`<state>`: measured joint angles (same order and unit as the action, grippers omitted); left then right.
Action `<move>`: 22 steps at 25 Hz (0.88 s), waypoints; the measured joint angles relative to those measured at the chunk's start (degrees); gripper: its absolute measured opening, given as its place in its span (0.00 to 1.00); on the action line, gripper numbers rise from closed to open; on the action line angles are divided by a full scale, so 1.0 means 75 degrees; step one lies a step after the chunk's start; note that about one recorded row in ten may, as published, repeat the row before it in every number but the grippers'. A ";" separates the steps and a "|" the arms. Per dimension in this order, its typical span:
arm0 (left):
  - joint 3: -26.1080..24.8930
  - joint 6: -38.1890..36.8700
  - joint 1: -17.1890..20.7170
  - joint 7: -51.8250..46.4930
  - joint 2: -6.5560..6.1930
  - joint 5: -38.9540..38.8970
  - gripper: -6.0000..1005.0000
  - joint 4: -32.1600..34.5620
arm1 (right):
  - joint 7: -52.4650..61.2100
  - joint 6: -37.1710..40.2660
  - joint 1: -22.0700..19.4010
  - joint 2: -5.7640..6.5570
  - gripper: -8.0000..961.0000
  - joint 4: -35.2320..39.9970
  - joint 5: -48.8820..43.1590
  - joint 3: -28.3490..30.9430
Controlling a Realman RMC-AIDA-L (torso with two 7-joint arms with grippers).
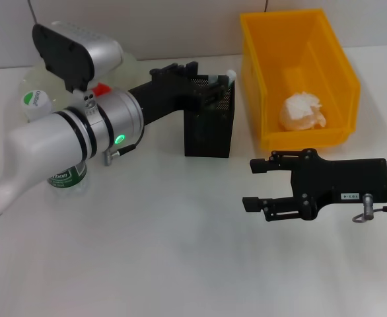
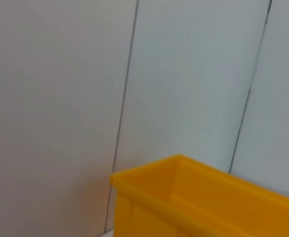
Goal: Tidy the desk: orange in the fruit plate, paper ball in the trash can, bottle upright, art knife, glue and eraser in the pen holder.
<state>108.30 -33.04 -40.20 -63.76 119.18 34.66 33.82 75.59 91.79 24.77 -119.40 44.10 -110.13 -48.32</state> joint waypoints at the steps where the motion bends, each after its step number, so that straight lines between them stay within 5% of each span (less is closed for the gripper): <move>1: 0.0007 -0.0008 0.0015 -0.0003 -0.0001 0.0003 0.68 0.0075 | 0.0000 -0.0002 0.0012 0.0005 0.80 -0.0022 0.0000 -0.0002; 11: 0.0134 -0.0057 0.0362 -0.0044 -0.0035 0.0691 0.68 0.1130 | -0.0029 -0.0027 0.0026 0.0018 0.80 -0.0055 0.0000 0.0063; 22: -0.0267 -0.0061 0.0823 -0.1583 -0.0107 0.3063 0.67 0.2244 | -0.0034 -0.0029 -0.0024 0.0030 0.80 -0.0055 -0.0009 0.0022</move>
<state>106.30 -33.51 -34.02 -75.63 118.38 57.64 50.65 75.33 91.57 24.58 -119.18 43.68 -110.19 -48.15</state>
